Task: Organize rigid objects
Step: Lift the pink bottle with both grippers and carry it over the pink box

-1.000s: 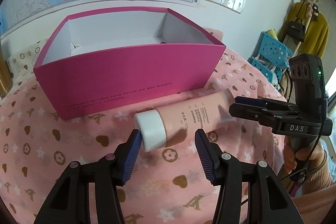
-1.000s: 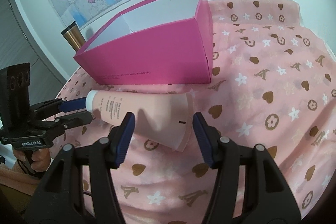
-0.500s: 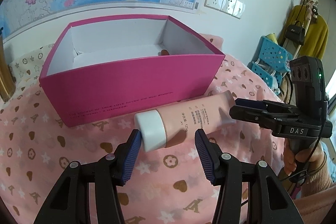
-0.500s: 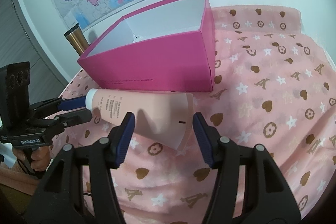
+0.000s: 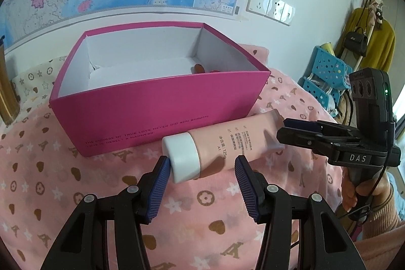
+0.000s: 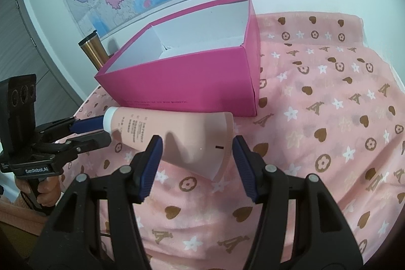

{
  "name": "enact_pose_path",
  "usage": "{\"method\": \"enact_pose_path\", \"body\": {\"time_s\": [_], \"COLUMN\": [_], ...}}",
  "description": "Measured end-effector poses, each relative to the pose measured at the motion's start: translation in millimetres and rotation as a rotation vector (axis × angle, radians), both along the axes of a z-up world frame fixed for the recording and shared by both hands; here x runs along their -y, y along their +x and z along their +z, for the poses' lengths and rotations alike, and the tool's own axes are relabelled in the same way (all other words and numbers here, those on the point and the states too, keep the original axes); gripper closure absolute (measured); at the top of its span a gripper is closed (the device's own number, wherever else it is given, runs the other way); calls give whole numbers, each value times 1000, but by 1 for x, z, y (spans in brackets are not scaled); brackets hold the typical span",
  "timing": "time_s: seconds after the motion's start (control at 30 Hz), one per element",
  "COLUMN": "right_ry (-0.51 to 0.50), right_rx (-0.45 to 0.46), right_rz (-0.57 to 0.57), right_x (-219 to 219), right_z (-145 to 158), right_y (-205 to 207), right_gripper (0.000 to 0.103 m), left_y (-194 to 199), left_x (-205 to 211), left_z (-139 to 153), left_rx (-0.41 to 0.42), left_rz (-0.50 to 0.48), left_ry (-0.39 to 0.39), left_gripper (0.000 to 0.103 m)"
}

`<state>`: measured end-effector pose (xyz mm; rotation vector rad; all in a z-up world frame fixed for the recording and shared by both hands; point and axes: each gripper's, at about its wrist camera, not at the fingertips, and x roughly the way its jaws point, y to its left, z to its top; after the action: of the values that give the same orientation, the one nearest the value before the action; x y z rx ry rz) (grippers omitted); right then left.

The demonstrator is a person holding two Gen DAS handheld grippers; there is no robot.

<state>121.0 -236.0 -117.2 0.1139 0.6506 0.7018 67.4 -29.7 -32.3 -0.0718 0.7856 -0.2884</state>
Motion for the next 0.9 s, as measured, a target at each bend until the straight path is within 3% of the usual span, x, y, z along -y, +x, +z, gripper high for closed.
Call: {"method": "enact_pose_path", "body": {"time_s": [0.9], "right_ry": [7], "right_rx": [25], "right_rz": [-3], "right_x": [2], "right_z": [9], "right_y": [2], "right_gripper": [43], "left_y": [1], "left_x": [2], "left_z": [4], "left_rx": [19], "left_rz": [1], "left_ry": [-2], "left_gripper": [50]}}
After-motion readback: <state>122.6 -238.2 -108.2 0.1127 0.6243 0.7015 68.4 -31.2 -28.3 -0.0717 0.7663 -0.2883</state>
